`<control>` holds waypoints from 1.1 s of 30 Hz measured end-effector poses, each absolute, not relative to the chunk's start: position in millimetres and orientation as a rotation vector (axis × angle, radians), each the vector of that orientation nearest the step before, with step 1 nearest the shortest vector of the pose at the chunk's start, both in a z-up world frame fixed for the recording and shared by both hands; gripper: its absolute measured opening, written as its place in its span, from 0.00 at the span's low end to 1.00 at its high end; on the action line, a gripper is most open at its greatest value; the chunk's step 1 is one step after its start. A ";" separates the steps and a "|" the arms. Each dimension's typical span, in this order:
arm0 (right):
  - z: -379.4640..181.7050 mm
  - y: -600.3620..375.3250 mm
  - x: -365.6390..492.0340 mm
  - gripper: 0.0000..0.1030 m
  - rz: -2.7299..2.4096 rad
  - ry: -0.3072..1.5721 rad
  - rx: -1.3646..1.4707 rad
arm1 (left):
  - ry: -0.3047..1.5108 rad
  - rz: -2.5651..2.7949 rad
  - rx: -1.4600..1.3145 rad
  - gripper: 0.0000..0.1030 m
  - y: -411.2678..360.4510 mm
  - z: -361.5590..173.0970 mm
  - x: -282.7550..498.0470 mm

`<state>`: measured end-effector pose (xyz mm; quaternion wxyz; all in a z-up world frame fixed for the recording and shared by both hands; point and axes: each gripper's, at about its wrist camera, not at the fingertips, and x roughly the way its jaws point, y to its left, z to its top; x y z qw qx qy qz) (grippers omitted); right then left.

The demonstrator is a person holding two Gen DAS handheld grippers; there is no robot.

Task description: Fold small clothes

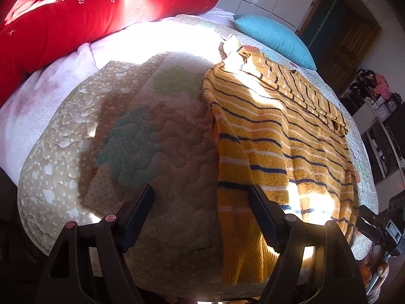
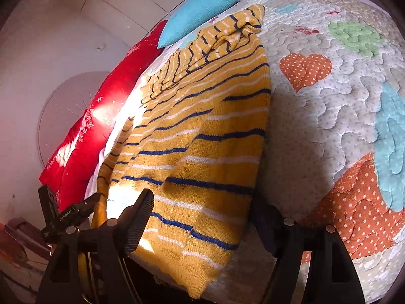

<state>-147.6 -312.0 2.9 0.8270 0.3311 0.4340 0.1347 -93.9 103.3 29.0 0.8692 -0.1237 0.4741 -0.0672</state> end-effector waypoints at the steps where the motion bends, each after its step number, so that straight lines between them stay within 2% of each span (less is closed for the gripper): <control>1: 1.5 -314.2 -148.5 0.78 0.293 0.913 0.723 | 0.991 -0.150 -0.261 0.74 101.4 28.5 -94.9; 10: 2.5 -310.3 -153.3 0.78 0.306 0.882 0.687 | 0.994 -0.258 -0.363 0.75 98.0 27.4 -103.6; 15: 2.8 -309.9 -155.3 0.78 0.301 0.873 0.674 | 1.006 -0.265 -0.304 0.74 82.5 22.1 -107.1; 17: 3.3 -309.3 -157.0 0.78 0.300 0.874 0.666 | 1.005 -0.240 -0.253 0.63 76.3 20.5 -108.6; 19: 3.2 -308.4 -159.2 0.78 0.301 0.875 0.663 | 1.005 -0.203 -0.188 0.33 73.2 19.8 -110.2; 20: 3.1 -308.6 -160.1 0.78 0.304 0.875 0.662 | 1.006 -0.194 -0.180 0.28 74.6 19.9 -110.5; 25: 3.3 -307.8 -163.8 0.77 0.302 0.884 0.647 | 1.013 -0.214 -0.263 0.23 88.0 17.9 -111.7; 27: 6.1 -301.9 -164.5 0.62 0.253 0.903 0.586 | 1.008 -0.202 -0.242 0.18 86.1 18.5 -113.1; 28: 7.4 -298.8 -164.8 0.41 0.212 0.920 0.540 | 1.008 -0.196 -0.233 0.13 85.2 19.2 -113.6; 29: 7.5 -297.5 -165.3 0.29 0.186 0.933 0.510 | 1.007 -0.200 -0.238 0.12 85.5 20.5 -114.7; 31: 6.3 -301.8 -169.4 0.24 0.190 0.938 0.529 | 1.005 -0.199 -0.258 0.10 88.5 23.6 -116.6; 33: 5.2 -307.6 -173.9 0.24 0.205 0.943 0.559 | 0.994 -0.203 -0.273 0.10 91.8 28.4 -120.8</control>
